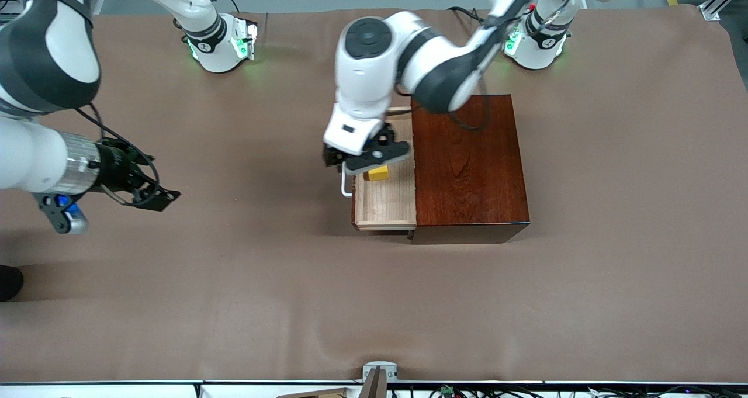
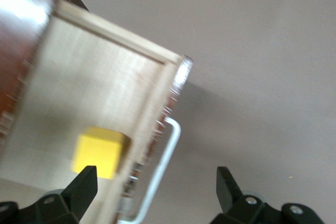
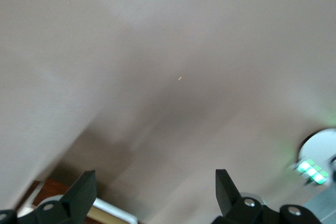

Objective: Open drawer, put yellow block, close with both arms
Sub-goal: 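Withdraw the right gripper while the left gripper reaches the drawer front, then push the drawer shut into the box with the left gripper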

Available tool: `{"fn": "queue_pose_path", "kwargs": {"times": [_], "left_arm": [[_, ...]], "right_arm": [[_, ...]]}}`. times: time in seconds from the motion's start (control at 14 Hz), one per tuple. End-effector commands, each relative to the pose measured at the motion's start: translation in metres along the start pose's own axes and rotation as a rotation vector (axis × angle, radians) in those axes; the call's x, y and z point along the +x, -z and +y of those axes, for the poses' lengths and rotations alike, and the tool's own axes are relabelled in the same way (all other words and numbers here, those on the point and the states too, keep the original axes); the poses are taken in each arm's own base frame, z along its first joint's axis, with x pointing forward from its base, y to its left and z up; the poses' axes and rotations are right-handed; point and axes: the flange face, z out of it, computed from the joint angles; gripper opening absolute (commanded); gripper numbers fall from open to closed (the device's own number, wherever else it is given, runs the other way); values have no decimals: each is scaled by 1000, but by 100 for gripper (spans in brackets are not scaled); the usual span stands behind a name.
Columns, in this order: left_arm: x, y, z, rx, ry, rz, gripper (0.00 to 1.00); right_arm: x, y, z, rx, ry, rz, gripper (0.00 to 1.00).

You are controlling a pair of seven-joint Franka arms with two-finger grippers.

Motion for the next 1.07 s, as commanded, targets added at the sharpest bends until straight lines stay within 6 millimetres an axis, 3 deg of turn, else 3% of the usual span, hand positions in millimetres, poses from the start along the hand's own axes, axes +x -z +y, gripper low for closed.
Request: {"fn": "queue_pose_path", "kwargs": {"times": [0.0,0.14,0.5,1.0], "left_arm": [[-20,-7,31,-71,68,44,100],[-35,-27,39,-99,93,44,100],[-60,-80,53,-153,128,52,100],[-71,-127,48,-122,340,43,100]], "right_arm": [[1,15,24,-39,91,34,100],[11,27,45,-34,122,23,100],[9,54,86,-38,319,6,100],[-16,85,121,-76,563,89,100]]}}
